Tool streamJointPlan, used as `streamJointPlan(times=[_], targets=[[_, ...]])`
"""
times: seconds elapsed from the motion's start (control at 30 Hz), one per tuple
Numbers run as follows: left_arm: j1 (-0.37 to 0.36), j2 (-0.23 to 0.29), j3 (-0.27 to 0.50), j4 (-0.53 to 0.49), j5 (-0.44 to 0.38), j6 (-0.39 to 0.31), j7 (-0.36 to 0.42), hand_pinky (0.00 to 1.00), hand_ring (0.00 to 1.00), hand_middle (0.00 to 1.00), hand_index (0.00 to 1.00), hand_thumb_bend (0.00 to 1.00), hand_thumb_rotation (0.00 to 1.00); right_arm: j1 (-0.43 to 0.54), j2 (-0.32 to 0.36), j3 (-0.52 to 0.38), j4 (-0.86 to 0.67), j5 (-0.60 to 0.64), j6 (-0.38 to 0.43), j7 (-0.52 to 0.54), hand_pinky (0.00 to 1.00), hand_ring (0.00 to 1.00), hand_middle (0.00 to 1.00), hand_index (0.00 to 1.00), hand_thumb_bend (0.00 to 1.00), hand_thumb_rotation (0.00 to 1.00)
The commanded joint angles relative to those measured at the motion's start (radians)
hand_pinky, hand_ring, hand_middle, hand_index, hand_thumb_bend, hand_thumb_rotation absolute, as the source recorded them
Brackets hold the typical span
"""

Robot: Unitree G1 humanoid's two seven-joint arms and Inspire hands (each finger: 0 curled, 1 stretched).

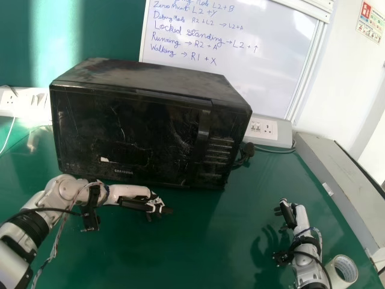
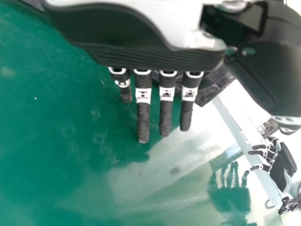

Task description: Open the door of oven

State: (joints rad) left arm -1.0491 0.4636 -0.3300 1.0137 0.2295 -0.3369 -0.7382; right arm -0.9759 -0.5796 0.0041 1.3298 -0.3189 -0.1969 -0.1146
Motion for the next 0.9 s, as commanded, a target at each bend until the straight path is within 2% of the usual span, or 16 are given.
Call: streamJointPlan(times=[0.0, 0.53, 0.67, 0.77, 0.87], targets=[[0.06, 0.006, -0.029, 0.047, 0.052, 0.049, -0.027, 0.55, 0.67, 0.77, 0.8, 0.61, 0.45, -0.015, -0.002, -0.001, 0.004, 0.006, 0.004, 0.0, 0.37, 0.41, 0.52, 0.49, 0.52, 0.14], [0.066, 0.004, -0.015, 0.036, 0.028, 0.054, -0.05, 0.57, 0.68, 0.78, 0.79, 0.61, 0.44, -0.015, -0.002, -0.002, 0.003, 0.008, 0.006, 0.002, 0.37, 0.41, 0.52, 0.49, 0.52, 0.14], [0.095, 0.005, 0.028, -0.007, -0.03, 0.03, -0.065, 0.55, 0.66, 0.74, 0.77, 0.62, 0.44, -0.013, -0.004, -0.004, 0.003, 0.01, 0.0, 0.004, 0.37, 0.41, 0.52, 0.49, 0.52, 0.14], [0.123, 0.001, 0.079, -0.05, -0.098, 0.029, -0.085, 0.52, 0.65, 0.72, 0.74, 0.6, 0.39, -0.012, -0.006, -0.002, 0.003, 0.008, -0.003, 0.004, 0.37, 0.42, 0.52, 0.49, 0.52, 0.14], [0.15, -0.005, 0.121, -0.101, -0.159, 0.042, -0.11, 0.51, 0.64, 0.71, 0.72, 0.62, 0.39, -0.011, -0.006, 0.0, 0.003, 0.006, -0.003, 0.0, 0.37, 0.41, 0.52, 0.49, 0.52, 0.14]])
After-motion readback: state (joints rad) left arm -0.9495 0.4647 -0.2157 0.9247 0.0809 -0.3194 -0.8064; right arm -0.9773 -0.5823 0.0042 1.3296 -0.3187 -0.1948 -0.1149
